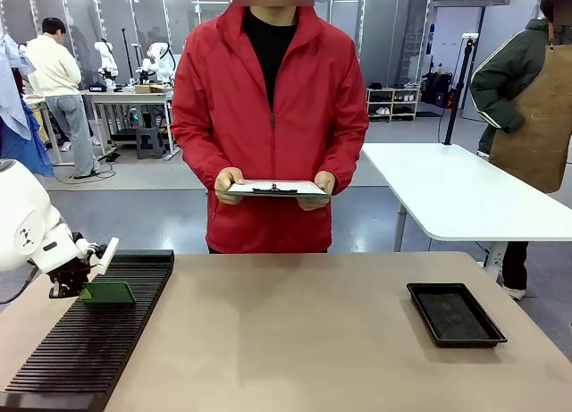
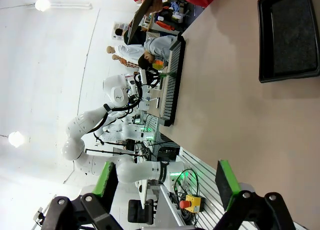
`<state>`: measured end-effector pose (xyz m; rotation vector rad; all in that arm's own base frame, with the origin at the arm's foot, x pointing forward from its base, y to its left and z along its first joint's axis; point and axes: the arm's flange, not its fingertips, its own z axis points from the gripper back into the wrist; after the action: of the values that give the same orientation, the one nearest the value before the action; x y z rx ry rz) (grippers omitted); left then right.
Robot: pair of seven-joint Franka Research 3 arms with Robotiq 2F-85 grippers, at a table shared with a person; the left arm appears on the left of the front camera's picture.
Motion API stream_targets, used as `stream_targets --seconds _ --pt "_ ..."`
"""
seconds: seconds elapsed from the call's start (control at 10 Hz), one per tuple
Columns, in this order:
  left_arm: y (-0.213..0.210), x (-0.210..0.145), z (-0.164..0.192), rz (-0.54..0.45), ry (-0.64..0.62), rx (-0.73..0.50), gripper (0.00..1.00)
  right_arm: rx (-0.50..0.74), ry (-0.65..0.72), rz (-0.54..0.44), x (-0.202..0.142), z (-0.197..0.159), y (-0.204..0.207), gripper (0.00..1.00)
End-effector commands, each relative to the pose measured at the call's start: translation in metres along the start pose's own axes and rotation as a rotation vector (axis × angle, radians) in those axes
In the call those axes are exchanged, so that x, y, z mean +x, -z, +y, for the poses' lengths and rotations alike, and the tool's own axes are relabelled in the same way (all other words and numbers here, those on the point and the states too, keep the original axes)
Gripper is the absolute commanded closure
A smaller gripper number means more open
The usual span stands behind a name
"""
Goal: Inspect the PCB.
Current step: Pick up the Blank PCB and present it to the human.
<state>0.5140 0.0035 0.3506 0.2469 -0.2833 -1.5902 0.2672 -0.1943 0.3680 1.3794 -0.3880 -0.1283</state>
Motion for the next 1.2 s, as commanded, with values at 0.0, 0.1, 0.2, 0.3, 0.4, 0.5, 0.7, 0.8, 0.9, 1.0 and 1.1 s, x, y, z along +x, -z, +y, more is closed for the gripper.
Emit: stream_targets --seconds 0.0,0.1,0.2,0.3,0.4,0.5,0.7,0.8,0.9,1.0,1.1 --pt "-0.012 -0.002 0.009 0.005 -0.029 -0.012 1.00 0.011 -0.002 -0.004 -0.001 0.001 0.000 0.00" --pt "-0.018 -0.004 0.010 0.002 -0.042 -0.009 1.00 0.011 -0.002 -0.004 -0.001 0.001 0.000 0.00" --pt "-0.029 -0.006 0.013 -0.013 -0.063 -0.001 1.00 0.011 -0.002 -0.004 -0.001 0.001 0.000 0.00" --pt "-0.046 -0.011 0.016 -0.053 -0.087 -0.013 1.00 0.011 -0.002 -0.004 -0.001 0.001 0.000 0.00" --pt "-0.060 -0.015 0.019 -0.065 -0.121 -0.005 1.00 0.011 -0.002 -0.004 -0.001 0.001 0.000 0.00" --pt "-0.075 -0.021 0.018 -0.107 -0.161 -0.018 1.00 0.011 -0.002 -0.004 -0.001 0.001 0.000 0.00" --pt "-0.094 -0.038 0.016 -0.257 -0.274 -0.065 1.00 0.011 -0.002 -0.004 -0.001 0.001 0.000 0.00" --pt "-0.096 -0.044 0.013 -0.347 -0.324 -0.119 1.00 0.011 -0.002 -0.004 -0.001 0.001 0.000 0.00" --pt "-0.096 -0.048 0.009 -0.432 -0.364 -0.161 1.00 0.011 -0.002 -0.004 -0.001 0.001 0.000 0.00" --pt "-0.094 -0.052 0.005 -0.537 -0.404 -0.213 1.00 0.011 -0.002 -0.004 -0.001 0.001 0.000 0.00" --pt "-0.091 -0.051 -0.002 -0.667 -0.452 -0.271 1.00 0.011 -0.002 -0.004 -0.001 0.001 0.000 0.00"
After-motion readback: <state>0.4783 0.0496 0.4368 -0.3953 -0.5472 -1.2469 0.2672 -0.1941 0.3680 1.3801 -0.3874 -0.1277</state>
